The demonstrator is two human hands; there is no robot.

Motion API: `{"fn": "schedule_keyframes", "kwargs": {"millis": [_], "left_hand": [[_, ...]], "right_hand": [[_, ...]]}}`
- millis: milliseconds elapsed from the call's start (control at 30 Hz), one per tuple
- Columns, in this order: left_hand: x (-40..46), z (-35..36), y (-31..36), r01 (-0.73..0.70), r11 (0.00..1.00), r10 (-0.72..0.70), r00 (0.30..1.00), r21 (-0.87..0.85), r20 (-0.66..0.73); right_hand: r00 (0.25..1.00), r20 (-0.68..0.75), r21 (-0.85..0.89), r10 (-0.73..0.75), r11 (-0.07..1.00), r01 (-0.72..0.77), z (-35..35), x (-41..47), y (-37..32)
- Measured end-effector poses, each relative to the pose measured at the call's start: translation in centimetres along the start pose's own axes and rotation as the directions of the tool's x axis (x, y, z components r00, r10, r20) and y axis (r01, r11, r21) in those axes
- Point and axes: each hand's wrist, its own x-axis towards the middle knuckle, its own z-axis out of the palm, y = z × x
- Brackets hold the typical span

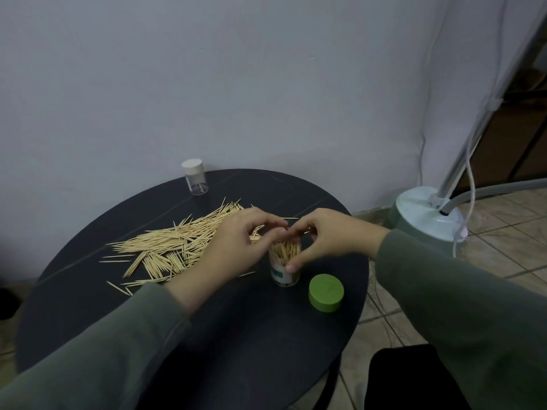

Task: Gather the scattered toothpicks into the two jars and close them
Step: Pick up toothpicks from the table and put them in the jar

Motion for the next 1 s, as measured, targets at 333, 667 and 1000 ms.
{"fn": "schedule_keyframes", "kwargs": {"millis": [333, 667, 1000], "left_hand": [[-0.8, -2.3, -0.6, -0.101, 0.990, 0.085, 0.984, 0.098, 0.157], [-1.3, -3.2, -2.8, 0.160, 0.836, -0.445, 0.758, 0.526, 0.477], [-1.3, -1.8, -4.5, 0.218, 0.763, -0.432, 0.872, 0.609, 0.230]], "right_hand": [[0.985, 0.161, -0.134, 0.059, 0.990, -0.037, -1.0, 0.6, -0.1], [0.992, 0.000, -0.126, 0.128, 0.984, -0.127, 0.6, 4.1, 1.3], [0.990, -0.031, -0.317, 0.134, 0.938, -0.137, 1.0, 6.6, 1.3]]}}
